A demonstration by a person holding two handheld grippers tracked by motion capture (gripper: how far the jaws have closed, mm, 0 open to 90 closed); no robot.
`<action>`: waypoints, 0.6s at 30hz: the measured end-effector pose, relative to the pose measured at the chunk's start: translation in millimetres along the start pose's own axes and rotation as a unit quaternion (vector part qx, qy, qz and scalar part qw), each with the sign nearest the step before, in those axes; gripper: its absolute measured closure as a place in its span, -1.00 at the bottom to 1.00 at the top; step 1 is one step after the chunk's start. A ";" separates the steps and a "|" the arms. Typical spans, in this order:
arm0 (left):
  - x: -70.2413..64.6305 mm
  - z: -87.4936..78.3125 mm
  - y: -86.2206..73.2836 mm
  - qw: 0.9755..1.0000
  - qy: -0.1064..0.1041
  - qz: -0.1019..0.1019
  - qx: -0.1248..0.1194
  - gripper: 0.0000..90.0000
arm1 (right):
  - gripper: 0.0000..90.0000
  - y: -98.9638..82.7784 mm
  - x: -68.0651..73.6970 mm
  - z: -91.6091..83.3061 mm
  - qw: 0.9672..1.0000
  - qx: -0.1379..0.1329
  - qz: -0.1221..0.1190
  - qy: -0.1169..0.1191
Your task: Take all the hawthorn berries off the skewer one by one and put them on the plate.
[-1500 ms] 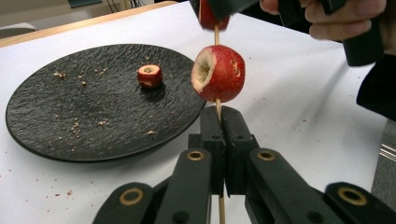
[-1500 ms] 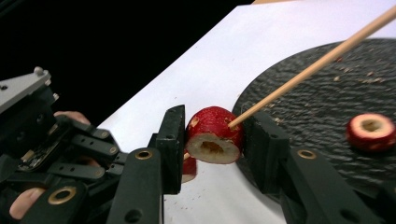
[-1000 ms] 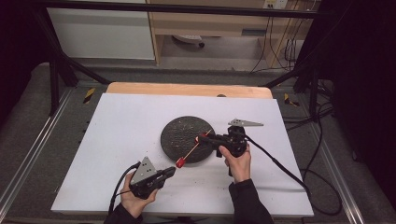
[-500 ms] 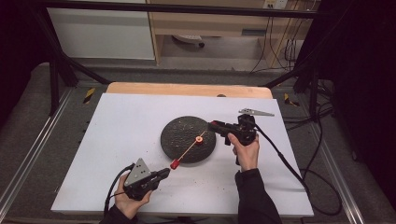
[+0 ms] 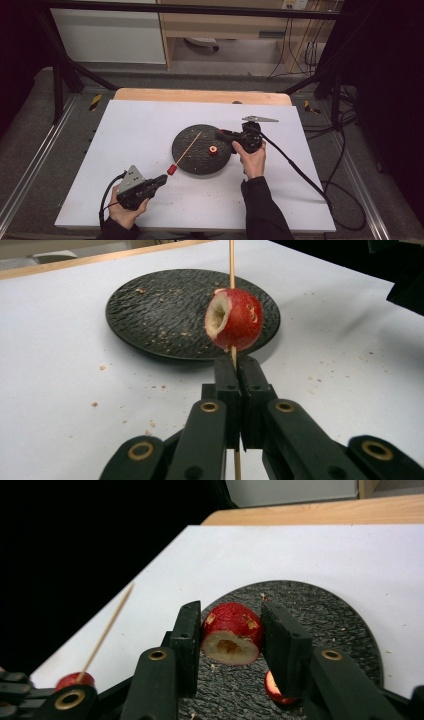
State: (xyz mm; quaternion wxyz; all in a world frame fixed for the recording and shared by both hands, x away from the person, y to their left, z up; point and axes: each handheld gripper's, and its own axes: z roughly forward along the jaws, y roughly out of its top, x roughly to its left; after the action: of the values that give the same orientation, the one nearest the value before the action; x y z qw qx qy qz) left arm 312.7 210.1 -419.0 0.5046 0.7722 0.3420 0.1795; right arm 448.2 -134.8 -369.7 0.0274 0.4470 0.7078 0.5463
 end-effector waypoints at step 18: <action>7.3 4.0 -2.6 1.000 0.006 -0.011 0.007 0.96 | 0.39 -25.1 6.5 78.0 0.996 0.078 -0.011 -0.031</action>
State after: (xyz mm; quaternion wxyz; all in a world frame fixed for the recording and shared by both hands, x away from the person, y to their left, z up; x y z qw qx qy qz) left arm 319.4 213.3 -423.6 0.4994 0.7707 0.3545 0.1761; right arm 470.2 -72.2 -418.1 0.0202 0.4563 0.7520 0.4752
